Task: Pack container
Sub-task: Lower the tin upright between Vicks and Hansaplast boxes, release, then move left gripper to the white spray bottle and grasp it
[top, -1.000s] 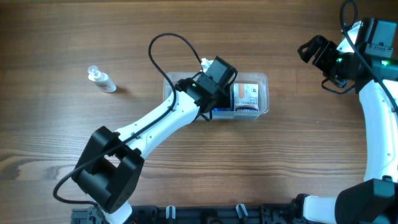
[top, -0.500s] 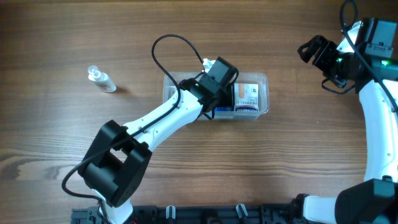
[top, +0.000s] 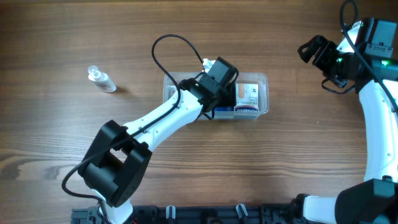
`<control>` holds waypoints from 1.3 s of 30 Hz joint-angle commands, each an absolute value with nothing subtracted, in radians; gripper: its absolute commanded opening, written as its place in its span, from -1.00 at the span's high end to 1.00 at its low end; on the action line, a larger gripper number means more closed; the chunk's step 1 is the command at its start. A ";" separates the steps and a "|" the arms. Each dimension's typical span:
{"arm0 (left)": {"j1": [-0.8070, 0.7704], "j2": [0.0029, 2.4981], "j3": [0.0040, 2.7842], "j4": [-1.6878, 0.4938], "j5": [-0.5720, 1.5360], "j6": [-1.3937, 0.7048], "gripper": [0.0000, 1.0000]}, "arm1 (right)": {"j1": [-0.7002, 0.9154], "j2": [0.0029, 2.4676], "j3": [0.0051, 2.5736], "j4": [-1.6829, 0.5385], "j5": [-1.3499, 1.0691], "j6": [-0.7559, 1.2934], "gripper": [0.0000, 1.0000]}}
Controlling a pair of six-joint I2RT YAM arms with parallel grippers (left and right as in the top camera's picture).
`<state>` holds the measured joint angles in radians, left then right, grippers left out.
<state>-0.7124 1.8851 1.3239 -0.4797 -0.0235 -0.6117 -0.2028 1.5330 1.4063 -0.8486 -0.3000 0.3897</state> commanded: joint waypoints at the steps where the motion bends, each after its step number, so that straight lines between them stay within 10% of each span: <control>1: -0.708 1.864 1.362 -0.497 -0.007 -0.607 -0.35 | -0.202 1.509 1.408 -0.844 -0.315 0.396 -1.00; 15: -0.519 1.613 1.531 -0.884 -0.087 -0.427 -0.67 | -0.202 1.509 1.408 -0.844 -0.315 0.395 -1.00; 26: -0.043 1.606 1.531 -1.000 -0.070 -0.335 -0.56 | -0.202 1.509 1.408 -0.844 -0.315 0.396 -0.99; 39: 0.160 1.718 1.531 -0.974 -0.118 -0.186 -0.40 | -0.202 1.509 1.408 -0.844 -0.315 0.396 -0.99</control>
